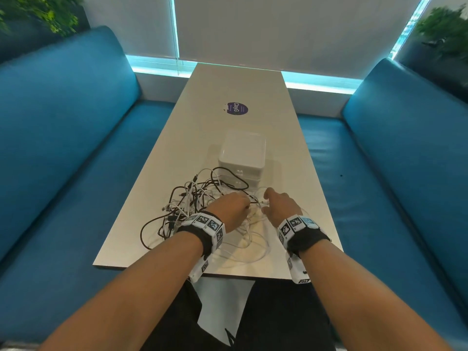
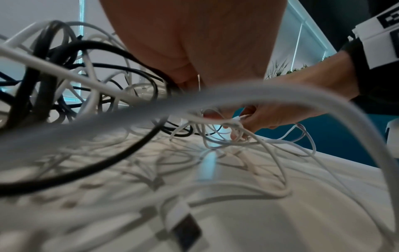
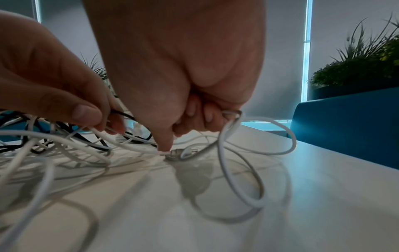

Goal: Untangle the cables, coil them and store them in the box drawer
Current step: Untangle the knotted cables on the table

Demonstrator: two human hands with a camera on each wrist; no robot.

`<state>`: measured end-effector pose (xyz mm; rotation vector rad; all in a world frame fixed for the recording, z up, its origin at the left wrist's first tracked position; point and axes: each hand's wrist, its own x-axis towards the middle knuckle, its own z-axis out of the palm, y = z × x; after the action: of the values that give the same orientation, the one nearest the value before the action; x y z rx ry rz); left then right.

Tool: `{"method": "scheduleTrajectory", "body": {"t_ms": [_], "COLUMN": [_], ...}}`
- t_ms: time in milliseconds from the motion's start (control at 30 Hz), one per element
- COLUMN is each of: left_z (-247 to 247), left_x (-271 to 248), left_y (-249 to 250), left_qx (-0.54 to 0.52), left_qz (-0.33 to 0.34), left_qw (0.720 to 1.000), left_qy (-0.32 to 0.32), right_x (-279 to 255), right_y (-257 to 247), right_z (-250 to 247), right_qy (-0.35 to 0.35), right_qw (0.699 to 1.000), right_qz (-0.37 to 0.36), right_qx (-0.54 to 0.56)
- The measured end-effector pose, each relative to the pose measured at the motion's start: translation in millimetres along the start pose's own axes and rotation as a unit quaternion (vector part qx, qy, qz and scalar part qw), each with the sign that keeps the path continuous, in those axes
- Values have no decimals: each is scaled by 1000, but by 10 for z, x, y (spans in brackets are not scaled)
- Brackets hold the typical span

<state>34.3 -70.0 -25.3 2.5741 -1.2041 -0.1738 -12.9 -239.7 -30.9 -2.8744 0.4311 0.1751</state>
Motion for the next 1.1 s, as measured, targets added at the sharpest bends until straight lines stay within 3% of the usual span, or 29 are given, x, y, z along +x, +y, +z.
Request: {"method": "scheduleTrajectory", "body": {"t_ms": [167,267,400,567,800,900,1100], "left_z": [-5,-24,-35,-67,-80,-63,-72], "left_x": [-38,-29,-35,-23,-66,-88,-79], "left_y": [-22,-16,68,49,17,-3,30], "left_qx": [-13,-5,68,126,207,206,213], "left_qz": [-15,-49,-70,-87,-82,-84,-88], "left_qw": [1000,999,995,988,975,975,973], "left_qy": [2,-3,-11,29,-19,-16,-31], "right_x": [23,15,-30,-135,-243,-232,-182], "right_y": [-8,-5,36,186,286,258,19], "right_z": [15,-34,-150,-222,-335,-343,-293], "right_qy": [-24,18,38,33,29,43,62], "right_qw": [1000,999,998,994,987,993,996], "right_qz": [6,18,29,77,130,100,-29], "right_qx": [-16,-19,-49,-71,-94,-51,51]}}
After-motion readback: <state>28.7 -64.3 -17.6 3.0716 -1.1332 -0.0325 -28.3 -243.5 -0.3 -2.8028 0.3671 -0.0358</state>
